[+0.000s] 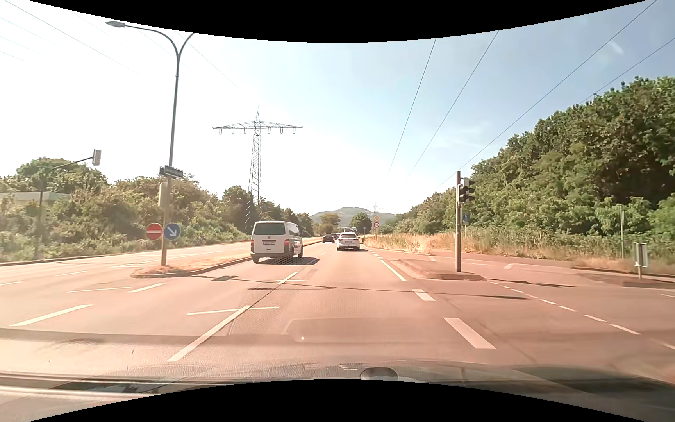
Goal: Follow the waypoints while adhering to traffic rules and regulations
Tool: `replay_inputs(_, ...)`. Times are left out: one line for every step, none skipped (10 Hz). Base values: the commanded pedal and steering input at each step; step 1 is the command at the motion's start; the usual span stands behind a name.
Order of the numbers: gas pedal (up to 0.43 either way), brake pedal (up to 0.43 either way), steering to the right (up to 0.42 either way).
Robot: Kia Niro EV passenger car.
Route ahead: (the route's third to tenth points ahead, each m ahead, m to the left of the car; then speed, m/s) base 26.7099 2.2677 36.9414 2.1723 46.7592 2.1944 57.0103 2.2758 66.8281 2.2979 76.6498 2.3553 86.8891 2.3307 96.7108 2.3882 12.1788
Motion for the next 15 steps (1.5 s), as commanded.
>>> replay_inputs(0.228,0.000,0.004)
replay_inputs(0.228,0.000,0.005)
replay_inputs(0.228,0.000,0.004)
replay_inputs(0.228,0.000,0.004)
replay_inputs(0.228,0.000,0.004)
replay_inputs(0.228,0.000,0.004)
replay_inputs(0.228,0.000,0.004)
replay_inputs(0.228,0.000,0.004)
replay_inputs(0.228,0.000,0.004)
replay_inputs(0.228,0.000,0.004)
replay_inputs(0.228,0.000,0.004)
replay_inputs(0.228,0.000,0.004)
replay_inputs(0.228,0.000,0.004)
replay_inputs(0.228,0.000,0.004)
replay_inputs(0.228,0.000,0.003)
